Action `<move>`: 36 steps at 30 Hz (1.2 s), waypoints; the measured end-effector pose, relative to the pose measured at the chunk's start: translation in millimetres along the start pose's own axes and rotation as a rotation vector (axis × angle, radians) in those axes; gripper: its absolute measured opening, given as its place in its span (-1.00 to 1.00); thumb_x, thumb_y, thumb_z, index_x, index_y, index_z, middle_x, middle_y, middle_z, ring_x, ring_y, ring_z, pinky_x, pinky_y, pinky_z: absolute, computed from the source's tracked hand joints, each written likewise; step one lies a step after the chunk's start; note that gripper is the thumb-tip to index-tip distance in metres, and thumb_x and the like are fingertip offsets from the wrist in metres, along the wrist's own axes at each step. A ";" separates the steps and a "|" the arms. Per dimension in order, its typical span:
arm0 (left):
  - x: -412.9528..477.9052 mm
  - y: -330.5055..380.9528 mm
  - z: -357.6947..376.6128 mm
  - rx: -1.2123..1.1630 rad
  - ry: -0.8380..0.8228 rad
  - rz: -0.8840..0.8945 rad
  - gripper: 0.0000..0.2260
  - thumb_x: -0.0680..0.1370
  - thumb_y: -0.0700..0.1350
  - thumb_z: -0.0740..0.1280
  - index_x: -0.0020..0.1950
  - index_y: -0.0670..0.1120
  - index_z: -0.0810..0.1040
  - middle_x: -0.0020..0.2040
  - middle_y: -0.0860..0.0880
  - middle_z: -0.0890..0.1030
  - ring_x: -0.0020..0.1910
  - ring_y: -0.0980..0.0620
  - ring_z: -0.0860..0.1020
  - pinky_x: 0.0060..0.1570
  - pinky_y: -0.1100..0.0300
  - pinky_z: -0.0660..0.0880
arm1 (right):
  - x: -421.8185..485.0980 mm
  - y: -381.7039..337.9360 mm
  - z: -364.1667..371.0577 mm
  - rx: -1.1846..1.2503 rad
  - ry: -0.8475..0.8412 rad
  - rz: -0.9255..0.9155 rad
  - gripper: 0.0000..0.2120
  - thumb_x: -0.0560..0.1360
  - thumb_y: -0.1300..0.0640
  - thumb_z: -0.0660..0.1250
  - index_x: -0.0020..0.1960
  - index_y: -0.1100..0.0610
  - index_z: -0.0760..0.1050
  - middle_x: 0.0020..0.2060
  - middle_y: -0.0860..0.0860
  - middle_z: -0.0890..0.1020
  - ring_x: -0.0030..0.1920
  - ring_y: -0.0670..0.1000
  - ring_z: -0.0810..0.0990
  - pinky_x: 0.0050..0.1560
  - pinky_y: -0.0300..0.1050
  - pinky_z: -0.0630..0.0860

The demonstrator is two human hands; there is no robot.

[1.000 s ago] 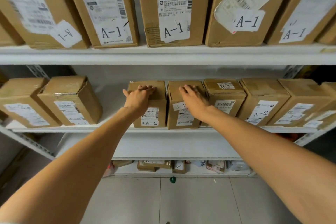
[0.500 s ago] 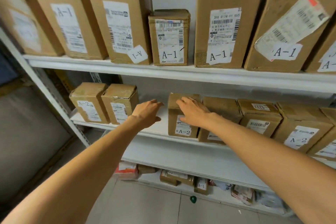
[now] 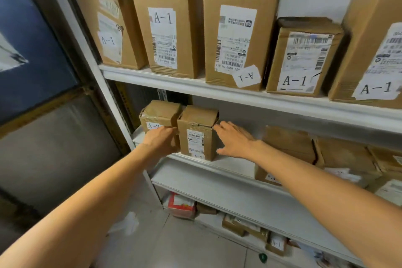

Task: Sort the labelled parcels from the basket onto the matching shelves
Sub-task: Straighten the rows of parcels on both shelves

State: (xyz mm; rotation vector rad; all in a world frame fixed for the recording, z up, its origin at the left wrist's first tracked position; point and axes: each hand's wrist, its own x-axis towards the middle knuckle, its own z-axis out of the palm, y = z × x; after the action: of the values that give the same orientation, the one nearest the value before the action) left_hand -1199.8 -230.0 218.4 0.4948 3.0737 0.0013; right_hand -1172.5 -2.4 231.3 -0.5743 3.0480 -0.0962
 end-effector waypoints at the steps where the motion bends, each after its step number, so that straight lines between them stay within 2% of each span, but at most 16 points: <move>1: 4.9 -12.4 1.7 -0.015 0.014 -0.013 -0.57 0.50 0.05 0.39 0.35 0.06 0.43 0.24 -0.04 0.57 0.13 -0.03 0.58 0.02 0.13 0.55 | 12.0 -6.8 3.1 0.012 -0.003 0.003 -0.43 0.44 -0.02 0.41 0.34 0.20 0.33 0.23 0.14 0.46 0.21 0.12 0.44 0.14 -0.03 0.46; 4: 19.6 -46.6 8.1 -0.027 0.033 -0.027 -0.54 0.50 0.03 0.40 0.37 0.05 0.41 0.28 0.01 0.54 0.14 -0.01 0.56 0.00 0.17 0.52 | 46.7 -26.7 15.1 0.032 -0.011 0.015 -0.40 0.44 -0.02 0.42 0.36 0.19 0.30 0.26 0.13 0.43 0.26 0.11 0.40 0.18 -0.02 0.42; 9: 52.8 -102.6 17.0 -0.054 0.031 -0.050 -0.42 0.44 0.03 0.46 0.43 0.06 0.35 0.33 -0.04 0.45 0.20 -0.07 0.51 0.10 0.03 0.55 | 99.2 -53.7 38.4 0.026 0.007 0.082 -0.37 0.45 0.12 0.42 0.42 0.19 0.23 0.32 0.16 0.34 0.32 0.14 0.32 0.30 0.00 0.37; 13: 82.3 -136.9 25.7 -0.088 -0.011 0.040 -0.38 0.42 -0.06 0.47 0.44 0.07 0.33 0.37 -0.06 0.35 0.27 -0.09 0.42 0.12 0.04 0.54 | 129.1 -64.6 52.9 0.019 0.007 0.127 -0.24 0.46 0.21 0.37 0.54 0.14 0.04 0.48 0.18 0.11 0.48 0.23 0.08 0.47 0.09 0.12; 16: 100.7 -151.5 28.6 -0.091 0.022 0.055 -0.31 0.40 -0.02 0.49 0.46 0.08 0.27 0.39 -0.09 0.30 0.35 -0.15 0.33 0.28 -0.06 0.42 | 140.8 -65.1 64.6 -0.019 0.002 0.156 -0.21 0.46 0.26 0.35 0.55 0.15 -0.02 0.52 0.16 0.04 0.51 0.25 -0.01 0.49 0.14 0.01; 19: 114.8 -161.6 36.4 -0.171 -0.043 -0.031 -0.16 0.36 0.07 0.53 0.52 0.19 0.13 0.53 -0.09 0.06 0.50 -0.26 0.07 0.42 -0.25 0.15 | 147.3 -65.5 72.7 -0.084 0.013 0.183 -0.15 0.45 0.33 0.35 0.56 0.17 -0.09 0.54 0.16 0.00 0.53 0.26 -0.03 0.51 0.13 -0.02; 20: 117.8 -162.8 40.3 -0.233 -0.084 -0.052 -0.14 0.35 0.07 0.54 0.52 0.23 0.12 0.55 -0.08 0.01 0.50 -0.28 0.06 0.42 -0.25 0.14 | 148.7 -66.1 72.8 -0.100 0.006 0.180 -0.12 0.44 0.35 0.35 0.57 0.18 -0.12 0.55 0.17 -0.01 0.53 0.26 -0.04 0.51 0.13 -0.02; 23: 119.6 -159.7 54.3 -0.382 -0.081 -0.061 -0.19 0.37 -0.03 0.54 0.51 0.22 0.17 0.54 -0.12 0.01 0.41 -0.26 0.32 0.38 -0.10 0.33 | 148.9 -68.6 70.0 -0.139 -0.022 0.162 -0.09 0.42 0.40 0.34 0.57 0.18 -0.15 0.55 0.20 -0.05 0.53 0.28 -0.04 0.52 0.13 0.01; 25: 117.7 -155.6 60.0 -0.395 -0.020 -0.064 -0.23 0.38 -0.06 0.53 0.50 0.18 0.23 0.53 -0.12 0.03 0.36 -0.26 0.38 0.35 -0.08 0.37 | 147.2 -68.9 68.9 -0.164 -0.013 0.158 -0.10 0.42 0.43 0.33 0.57 0.18 -0.14 0.55 0.20 -0.05 0.53 0.28 -0.03 0.52 0.14 0.03; 33: 120.7 -119.3 60.4 -0.381 -0.010 0.016 -0.24 0.36 -0.01 0.55 0.48 0.17 0.27 0.49 -0.15 0.11 0.36 -0.26 0.36 0.40 -0.06 0.29 | 120.0 -50.8 76.6 -0.187 0.118 0.210 -0.25 0.39 0.47 0.31 0.51 0.20 0.13 0.51 0.22 0.15 0.49 0.31 0.11 0.47 0.19 0.16; 36: 112.0 -93.9 65.1 -0.360 0.012 0.055 -0.24 0.38 0.01 0.53 0.49 0.18 0.24 0.50 -0.15 0.08 0.41 -0.24 0.29 0.42 -0.04 0.20 | 95.9 -31.3 75.9 -0.178 0.102 0.240 -0.24 0.39 0.47 0.32 0.52 0.19 0.13 0.51 0.21 0.15 0.50 0.28 0.12 0.46 0.16 0.15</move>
State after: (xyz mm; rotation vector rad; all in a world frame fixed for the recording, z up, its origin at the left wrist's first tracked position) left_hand -1333.7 -284.2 149.7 0.5549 2.9683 0.5480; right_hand -1246.6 -70.5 155.3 -0.2111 3.2184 0.1596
